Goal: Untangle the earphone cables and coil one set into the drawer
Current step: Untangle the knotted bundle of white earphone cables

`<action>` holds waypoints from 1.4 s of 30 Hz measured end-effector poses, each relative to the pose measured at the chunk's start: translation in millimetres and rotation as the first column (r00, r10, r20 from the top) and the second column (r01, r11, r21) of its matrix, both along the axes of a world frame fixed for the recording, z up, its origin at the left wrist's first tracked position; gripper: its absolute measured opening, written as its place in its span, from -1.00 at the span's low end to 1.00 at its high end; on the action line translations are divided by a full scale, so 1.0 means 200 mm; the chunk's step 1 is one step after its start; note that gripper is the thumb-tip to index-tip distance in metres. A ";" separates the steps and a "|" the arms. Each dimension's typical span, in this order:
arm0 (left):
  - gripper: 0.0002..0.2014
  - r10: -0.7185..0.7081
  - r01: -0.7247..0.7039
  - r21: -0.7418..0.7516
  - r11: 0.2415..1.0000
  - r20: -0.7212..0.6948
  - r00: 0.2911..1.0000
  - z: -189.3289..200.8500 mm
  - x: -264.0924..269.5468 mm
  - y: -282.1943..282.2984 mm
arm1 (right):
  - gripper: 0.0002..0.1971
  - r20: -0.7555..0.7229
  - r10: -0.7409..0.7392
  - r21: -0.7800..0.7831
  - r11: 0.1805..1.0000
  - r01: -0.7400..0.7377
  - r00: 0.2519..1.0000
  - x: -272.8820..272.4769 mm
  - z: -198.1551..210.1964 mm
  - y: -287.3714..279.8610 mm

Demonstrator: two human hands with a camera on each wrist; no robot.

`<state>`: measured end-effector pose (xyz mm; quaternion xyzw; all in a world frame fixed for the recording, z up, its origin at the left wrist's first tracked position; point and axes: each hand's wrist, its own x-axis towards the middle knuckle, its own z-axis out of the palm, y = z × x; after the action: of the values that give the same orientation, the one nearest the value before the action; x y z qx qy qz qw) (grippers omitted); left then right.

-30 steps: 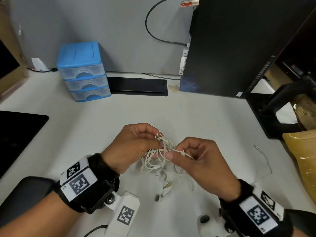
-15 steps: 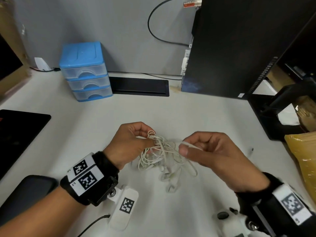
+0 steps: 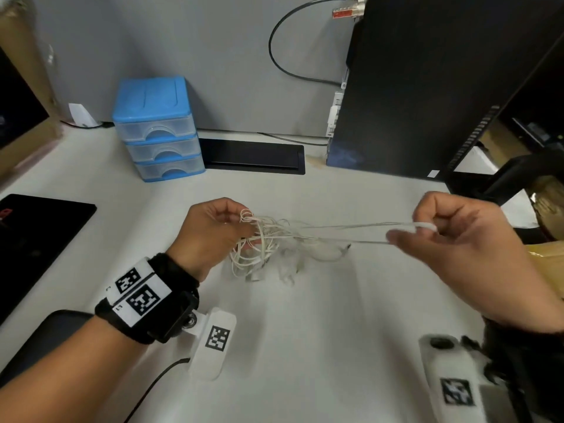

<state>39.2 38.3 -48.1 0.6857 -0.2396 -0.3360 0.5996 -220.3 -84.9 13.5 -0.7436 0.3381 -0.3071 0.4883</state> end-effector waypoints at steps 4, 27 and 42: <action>-0.80 -0.017 0.017 -0.011 1.000 -0.003 1.000 0.01 -0.03 0.00 | -0.35 0.141 -0.284 0.069 0.958 0.277 0.948 0.05 -0.05 -0.04; -0.76 0.030 -0.025 0.036 0.999 -0.142 0.989 -0.03 0.02 -0.02 | -0.68 0.318 -0.140 -0.099 0.979 0.180 0.938 0.02 -0.15 -0.17; -0.83 -0.106 0.101 -0.085 0.991 -0.056 0.993 0.03 -0.08 0.00 | -0.46 -0.531 0.112 -0.288 0.908 -0.304 0.840 0.00 -0.22 -0.11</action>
<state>24.1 37.5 -42.4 0.6366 -0.2704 -0.3771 0.6160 -220.1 -107.8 -30.7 -0.9071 0.3068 -0.1034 0.2690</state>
